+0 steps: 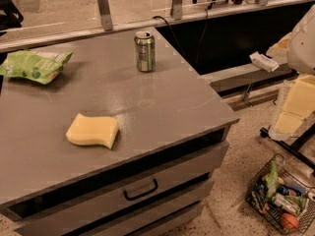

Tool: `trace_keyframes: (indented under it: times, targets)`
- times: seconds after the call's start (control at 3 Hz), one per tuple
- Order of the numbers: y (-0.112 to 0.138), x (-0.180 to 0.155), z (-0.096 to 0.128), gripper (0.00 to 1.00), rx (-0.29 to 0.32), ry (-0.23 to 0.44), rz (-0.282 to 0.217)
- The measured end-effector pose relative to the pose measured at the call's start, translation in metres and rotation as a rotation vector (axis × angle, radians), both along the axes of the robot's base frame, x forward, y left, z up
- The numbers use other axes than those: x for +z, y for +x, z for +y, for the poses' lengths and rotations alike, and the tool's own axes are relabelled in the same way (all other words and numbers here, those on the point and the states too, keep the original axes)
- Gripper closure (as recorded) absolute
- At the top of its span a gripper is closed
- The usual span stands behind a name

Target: Move sponge near green rice chip bag

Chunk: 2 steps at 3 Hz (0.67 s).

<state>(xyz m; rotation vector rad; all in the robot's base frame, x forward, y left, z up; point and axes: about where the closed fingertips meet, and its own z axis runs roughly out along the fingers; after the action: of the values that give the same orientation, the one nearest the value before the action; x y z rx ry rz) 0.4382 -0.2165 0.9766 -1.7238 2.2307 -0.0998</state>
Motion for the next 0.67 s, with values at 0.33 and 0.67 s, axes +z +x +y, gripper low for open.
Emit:
trace_keyframes:
  times: [0.33,0.67]
  targets:
    - [0.0000,0.0000,0.0000,0.00,0.000,0.000,0.000]
    - [0.0030,0.0031,0.0045,0.00,0.008,0.035,-0.019]
